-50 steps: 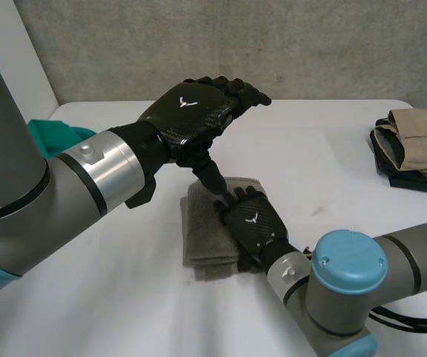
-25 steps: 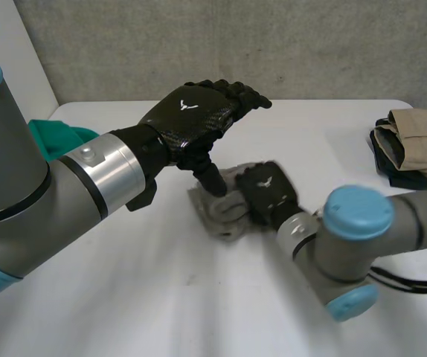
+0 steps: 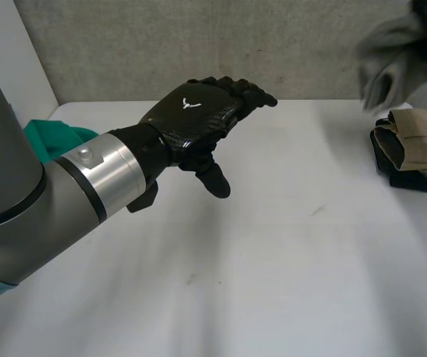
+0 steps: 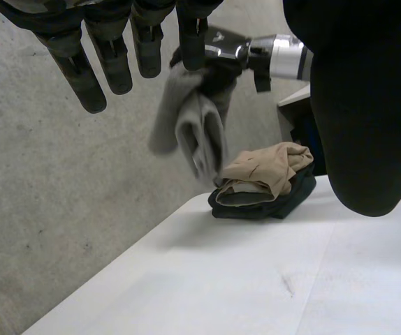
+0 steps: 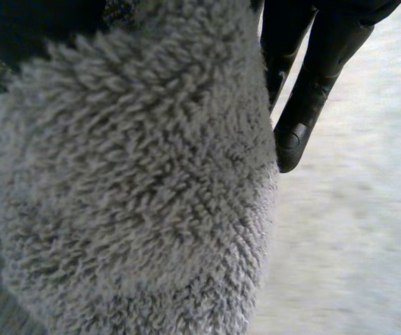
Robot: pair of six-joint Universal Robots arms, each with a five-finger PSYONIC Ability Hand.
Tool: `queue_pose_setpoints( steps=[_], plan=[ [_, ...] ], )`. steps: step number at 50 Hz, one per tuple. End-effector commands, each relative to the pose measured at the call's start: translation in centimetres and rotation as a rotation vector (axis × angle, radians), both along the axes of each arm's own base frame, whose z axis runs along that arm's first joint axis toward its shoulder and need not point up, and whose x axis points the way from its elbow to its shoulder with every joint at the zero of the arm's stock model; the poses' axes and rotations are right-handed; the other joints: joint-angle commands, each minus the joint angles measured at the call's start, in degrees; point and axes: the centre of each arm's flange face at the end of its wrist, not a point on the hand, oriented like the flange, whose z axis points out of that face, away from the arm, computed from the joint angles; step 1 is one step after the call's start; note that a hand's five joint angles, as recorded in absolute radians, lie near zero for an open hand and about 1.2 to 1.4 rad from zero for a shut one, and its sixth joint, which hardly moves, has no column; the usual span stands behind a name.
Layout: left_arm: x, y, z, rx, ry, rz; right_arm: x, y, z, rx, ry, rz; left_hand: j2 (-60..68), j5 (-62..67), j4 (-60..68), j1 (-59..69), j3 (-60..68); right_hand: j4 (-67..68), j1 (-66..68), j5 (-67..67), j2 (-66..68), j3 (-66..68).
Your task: Fold the laundry.
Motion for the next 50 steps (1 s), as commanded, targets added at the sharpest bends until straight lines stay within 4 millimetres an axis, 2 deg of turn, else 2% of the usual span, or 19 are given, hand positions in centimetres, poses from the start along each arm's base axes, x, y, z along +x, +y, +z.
queue_pose_setpoints(
  steps=[1,5,9,10,13,14,18,21,26,27,28,29,30,32,36,39,43,48,50],
  plan=[
    [0.1,0.1,0.2,-0.005,0.005,-0.001,-7.1,-3.7,0.2,-0.063,-0.109,-0.038,0.98,0.02,0.96,1.52,0.52,11.93,27.12,17.36,13.32,13.56],
    [0.1,0.1,0.2,-0.004,0.004,0.001,-9.7,-5.1,-2.8,-0.046,-0.098,-0.055,0.98,0.02,0.96,1.52,0.52,11.93,27.12,17.36,13.32,13.56],
    [0.1,0.2,0.1,-0.004,0.002,-0.002,-12.6,-6.2,-7.2,0.012,-0.073,-0.07,0.98,0.02,0.96,1.52,0.52,11.93,27.12,17.36,13.32,13.56],
    [0.0,0.2,0.1,-0.005,0.003,-0.002,-13.6,-6.5,-9.3,0.043,-0.063,-0.073,0.98,0.02,0.96,1.52,0.52,11.93,27.12,17.36,13.32,13.56],
    [0.0,0.2,0.0,-0.003,0.002,-0.002,-14.8,-6.7,-12.8,0.109,-0.059,-0.069,1.15,0.19,1.13,1.69,0.69,11.93,27.12,17.36,13.32,13.56],
    [0.0,0.2,-0.1,0.001,0.001,-0.002,-15.2,-6.7,-15.0,0.152,-0.061,-0.066,1.15,0.19,1.13,1.69,0.69,11.93,27.12,17.36,13.32,13.56],
    [0.1,0.2,-0.5,0.01,-0.007,-0.002,-15.9,-6.4,-18.4,0.223,-0.071,-0.063,1.15,0.19,1.13,1.69,0.69,11.93,27.12,17.36,13.32,13.56],
    [0.0,0.2,-0.6,0.014,-0.008,-0.002,-16.4,-6.1,-19.2,0.249,-0.074,-0.067,1.15,0.19,1.13,1.69,0.69,11.93,27.12,17.36,13.32,13.56],
    [0.0,0.3,-0.6,0.015,-0.009,-0.005,-16.6,-5.5,-19.2,0.278,-0.077,-0.065,1.32,0.36,1.3,1.86,0.86,11.93,27.12,17.36,13.32,13.56],
    [0.0,0.3,-0.6,0.015,-0.009,-0.005,-16.6,-5.4,-19.0,0.283,-0.077,-0.068,1.15,0.19,1.13,1.69,0.69,5.0,20.19,10.43,6.39,6.63],
    [0.0,0.3,-0.6,0.015,-0.009,-0.005,-16.6,-5.2,-18.8,0.288,-0.077,-0.073,1.15,0.19,1.13,1.69,0.69,-7.56,7.63,-2.13,-6.17,-5.93],
    [0.0,0.3,-0.7,0.016,-0.01,-0.005,-16.6,-4.9,-18.5,0.311,-0.086,-0.085,1.32,0.35,1.3,1.85,0.86,-40.83,-25.64,-35.4,-39.44,-39.2],
    [0.0,0.3,-0.7,0.016,-0.01,-0.005,-16.8,-4.8,-18.2,0.319,-0.09,-0.096,1.32,0.36,1.3,1.86,0.86,-56.65,-41.46,-51.22,-55.26,-55.02],
    [0.0,0.3,-0.7,0.016,-0.01,-0.005,-17.4,-4.5,-17.3,0.336,-0.096,-0.126,1.15,0.19,1.13,1.69,0.69,-58.07,-42.88,-52.64,-56.68,-56.44],
    [0.0,0.3,-0.6,0.015,-0.009,-0.005,-18.4,-3.3,-12.9,0.397,-0.132,-0.209,1.15,0.19,1.13,1.69,0.69,-58.07,-42.88,-52.64,-56.68,-56.44],
    [0.0,0.3,-0.5,0.012,-0.007,-0.005,-18.4,-2.6,-11.0,0.423,-0.137,-0.23,1.32,0.35,1.3,1.85,0.86,-58.07,-42.88,-52.64,-56.68,-56.44],
    [0.0,0.4,-0.4,0.009,-0.004,-0.005,-18.8,-1.0,-6.9,0.43,-0.106,-0.28,1.15,0.19,1.13,1.69,0.69,-58.07,-42.88,-52.64,-56.68,-56.44],
    [0.1,0.5,-0.1,0.003,0.001,-0.005,-19.7,0.6,-4.6,0.466,-0.058,-0.348,1.15,0.19,1.13,1.69,0.69,-58.07,-42.88,-52.64,-56.68,-56.44],
    [0.2,0.6,0.2,-0.003,0.006,-0.005,-20.0,1.2,-3.7,0.469,0.016,-0.417,0.98,0.02,0.96,1.52,0.52,-58.07,-42.88,-52.64,-56.68,-56.44]
  ],
)
